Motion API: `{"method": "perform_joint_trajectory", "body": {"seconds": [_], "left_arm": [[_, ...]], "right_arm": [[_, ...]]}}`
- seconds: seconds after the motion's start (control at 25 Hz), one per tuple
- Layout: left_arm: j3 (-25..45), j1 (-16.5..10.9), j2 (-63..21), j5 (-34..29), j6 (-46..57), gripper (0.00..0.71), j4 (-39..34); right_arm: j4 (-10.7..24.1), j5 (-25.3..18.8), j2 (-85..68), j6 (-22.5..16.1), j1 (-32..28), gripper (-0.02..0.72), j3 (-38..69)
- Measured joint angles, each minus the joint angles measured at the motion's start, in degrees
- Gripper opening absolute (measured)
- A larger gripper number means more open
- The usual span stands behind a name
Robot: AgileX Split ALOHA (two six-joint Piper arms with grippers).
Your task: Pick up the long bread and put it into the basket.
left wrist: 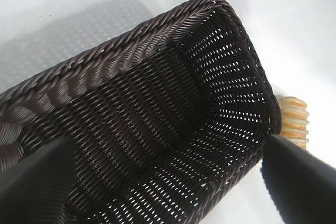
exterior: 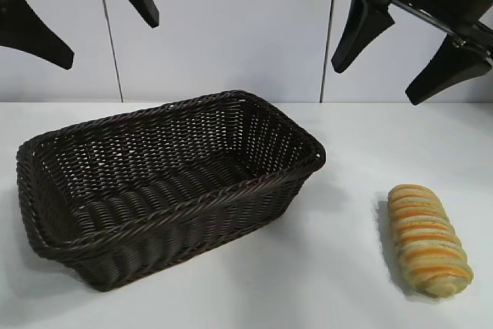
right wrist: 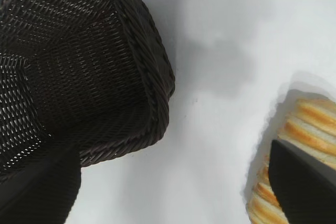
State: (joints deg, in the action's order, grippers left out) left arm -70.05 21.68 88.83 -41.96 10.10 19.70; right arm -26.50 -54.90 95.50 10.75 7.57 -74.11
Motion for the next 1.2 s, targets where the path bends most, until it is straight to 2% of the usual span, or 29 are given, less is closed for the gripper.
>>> {"method": "perform_joint_trajectory", "body": {"seconds": [0.64,0.96,1.04,1.2], "left_arm": [[0.00,0.00,0.00,0.11,0.00,0.695,0.00],[0.00,-0.41,0.00,3.32,0.00,0.695,0.00],[0.00,-0.87,0.00,2.26,0.00,0.695,-0.29],[0.00,-1.26,0.00,-3.81,0.54,0.695,-2.84]], "right_arm": [[0.06,0.00,0.00,0.00,0.00,0.695,0.00],[0.01,0.00,0.00,0.00,0.00,0.695,0.00],[0.01,0.00,0.00,0.00,0.00,0.695,0.00],[-0.04,0.00,0.00,0.00,0.00,0.695,0.00]]}}
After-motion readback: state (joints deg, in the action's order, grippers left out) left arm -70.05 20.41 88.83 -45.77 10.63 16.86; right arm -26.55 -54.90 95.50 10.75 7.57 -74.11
